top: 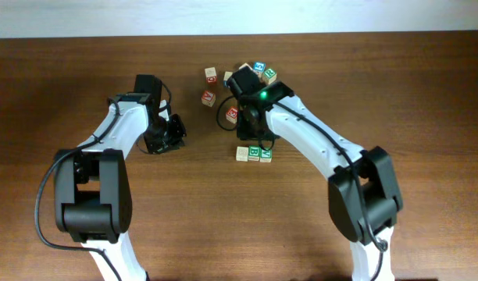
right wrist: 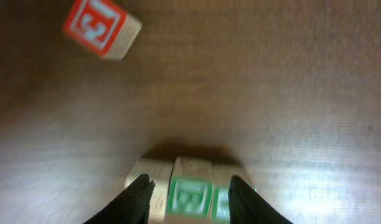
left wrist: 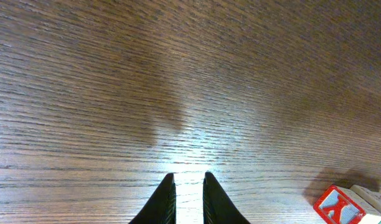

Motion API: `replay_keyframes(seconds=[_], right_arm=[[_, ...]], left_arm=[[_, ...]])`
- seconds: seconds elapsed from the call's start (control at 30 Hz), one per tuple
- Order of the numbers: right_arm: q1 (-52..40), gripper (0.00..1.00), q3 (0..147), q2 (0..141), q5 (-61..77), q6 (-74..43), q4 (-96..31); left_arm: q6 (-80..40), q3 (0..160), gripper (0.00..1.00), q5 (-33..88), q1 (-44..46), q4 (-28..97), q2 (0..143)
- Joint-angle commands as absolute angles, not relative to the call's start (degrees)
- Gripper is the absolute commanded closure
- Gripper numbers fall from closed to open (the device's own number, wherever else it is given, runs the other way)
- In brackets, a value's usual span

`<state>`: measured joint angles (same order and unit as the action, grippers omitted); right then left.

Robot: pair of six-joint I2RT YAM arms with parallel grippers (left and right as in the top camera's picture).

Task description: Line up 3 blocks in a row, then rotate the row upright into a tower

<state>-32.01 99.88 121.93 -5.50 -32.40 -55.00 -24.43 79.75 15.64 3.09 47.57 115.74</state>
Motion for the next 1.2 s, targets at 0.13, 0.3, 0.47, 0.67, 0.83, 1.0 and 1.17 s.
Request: replay_keyframes(seconds=[0.13, 0.3, 0.47, 0.67, 0.83, 1.0, 1.17], right_arm=[[-29.28, 0.59, 100.29, 127.02, -7.22, -30.35, -53.1], [-27.73, 0.59, 100.2, 128.75, -2.5, -28.82, -53.04], [-27.73, 0.59, 99.46, 128.77, -1.41, -27.4, -53.25], [-27.79, 0.59, 98.89, 128.77, 1.04, -26.39, -53.36], [-27.79, 0.59, 98.78, 128.77, 1.34, -26.33, -54.41], [-27.79, 0.59, 98.78, 128.77, 2.42, -25.69, -55.29], [-27.79, 0.59, 98.78, 128.77, 2.42, -25.69, -55.48]], left_arm=[[-23.44, 79.37, 0.86, 15.27, 2.98, 47.66, 116.29], [-23.44, 79.37, 0.86, 15.25, 2.98, 47.64, 116.29], [-23.42, 79.37, 0.86, 15.25, 2.98, 47.64, 116.29], [-23.44, 79.37, 0.85, 15.27, 3.01, 47.64, 116.29], [-23.44, 79.37, 0.85, 15.27, 2.98, 47.64, 116.29], [-23.44, 79.37, 0.85, 15.27, 2.98, 47.64, 116.29], [-23.44, 79.37, 0.85, 15.27, 2.98, 47.64, 116.29]])
